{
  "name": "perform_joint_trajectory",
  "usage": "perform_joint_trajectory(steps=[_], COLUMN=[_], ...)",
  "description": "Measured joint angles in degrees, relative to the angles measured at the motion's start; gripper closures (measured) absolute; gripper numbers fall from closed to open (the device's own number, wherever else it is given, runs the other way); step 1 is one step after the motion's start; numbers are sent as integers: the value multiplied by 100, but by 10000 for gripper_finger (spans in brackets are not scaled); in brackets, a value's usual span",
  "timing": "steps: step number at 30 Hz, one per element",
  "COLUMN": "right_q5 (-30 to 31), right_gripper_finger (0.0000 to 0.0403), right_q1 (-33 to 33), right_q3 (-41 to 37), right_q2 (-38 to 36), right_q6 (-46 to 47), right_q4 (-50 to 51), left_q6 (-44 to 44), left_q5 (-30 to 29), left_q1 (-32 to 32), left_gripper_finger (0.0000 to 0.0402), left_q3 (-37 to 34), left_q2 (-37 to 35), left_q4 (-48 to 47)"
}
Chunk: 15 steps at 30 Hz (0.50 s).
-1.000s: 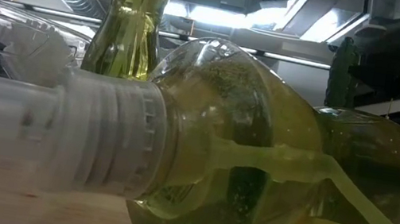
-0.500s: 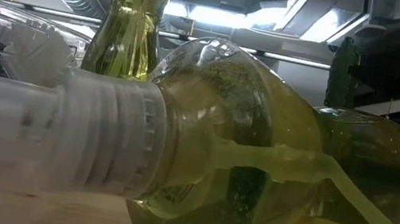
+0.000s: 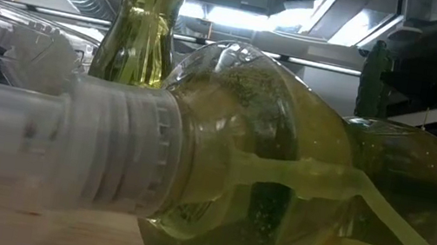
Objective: Pick & Place Kitchen Sink Supplies
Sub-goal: Put the yellow dishwashing liquid bottle into the top left transparent bin
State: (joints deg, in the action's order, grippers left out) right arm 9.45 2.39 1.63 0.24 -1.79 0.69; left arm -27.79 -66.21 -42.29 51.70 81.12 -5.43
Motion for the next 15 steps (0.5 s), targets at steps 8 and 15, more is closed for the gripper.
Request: perform_joint_trajectory(steps=[8, 15], right_q5=[0, 0], right_gripper_finger=[118, 118], right_q1=[0, 1], right_q3=[0, 0], right_q2=[0, 1], right_q6=[-2, -2], right_q4=[0, 0], left_q6=[845, 1104], left_q5=[1019, 1278], left_q1=[685, 944], left_gripper_finger=[181, 258], left_q3=[-426, -448], left_q2=[39, 39], left_q4=[1611, 1943])
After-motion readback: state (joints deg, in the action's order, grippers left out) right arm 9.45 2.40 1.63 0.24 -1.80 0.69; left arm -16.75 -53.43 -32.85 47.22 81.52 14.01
